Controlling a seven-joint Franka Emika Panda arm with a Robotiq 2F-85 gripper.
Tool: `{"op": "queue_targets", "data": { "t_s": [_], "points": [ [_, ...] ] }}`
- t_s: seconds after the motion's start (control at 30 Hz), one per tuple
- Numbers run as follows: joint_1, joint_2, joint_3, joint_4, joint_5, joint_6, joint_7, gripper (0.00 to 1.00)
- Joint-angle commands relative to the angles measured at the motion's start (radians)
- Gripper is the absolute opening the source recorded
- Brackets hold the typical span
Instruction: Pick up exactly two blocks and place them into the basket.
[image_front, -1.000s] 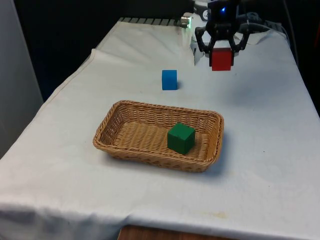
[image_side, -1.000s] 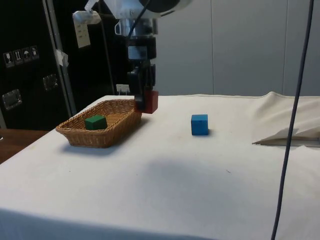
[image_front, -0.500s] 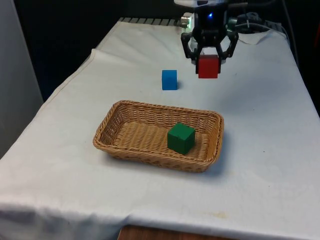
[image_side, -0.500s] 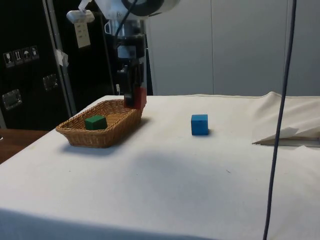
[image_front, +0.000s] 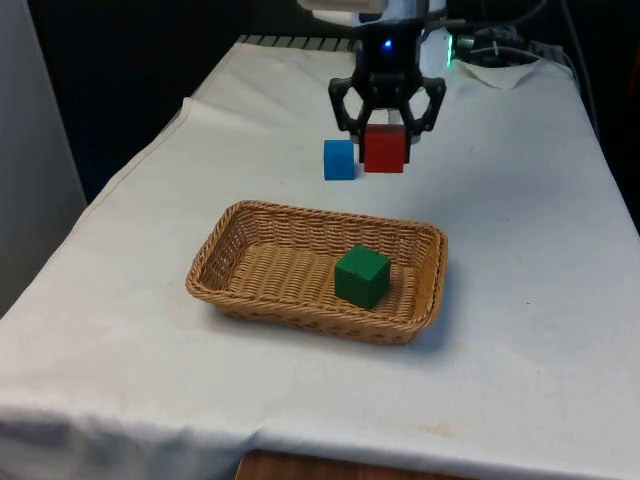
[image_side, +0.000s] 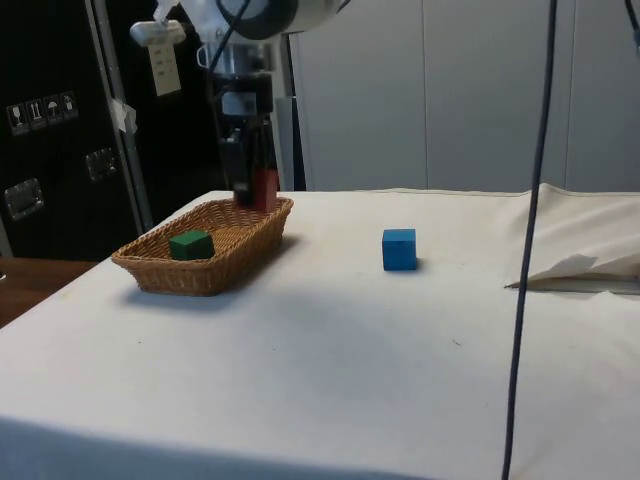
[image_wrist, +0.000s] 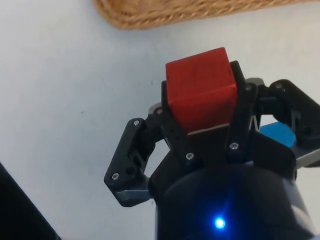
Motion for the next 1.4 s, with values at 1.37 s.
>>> {"op": "queue_targets", "data": {
  "t_s": [1.37],
  "points": [
    [-0.064,0.403,-0.155,0.382,0.292,-0.029,-0.307,0.02]
  ]
}}
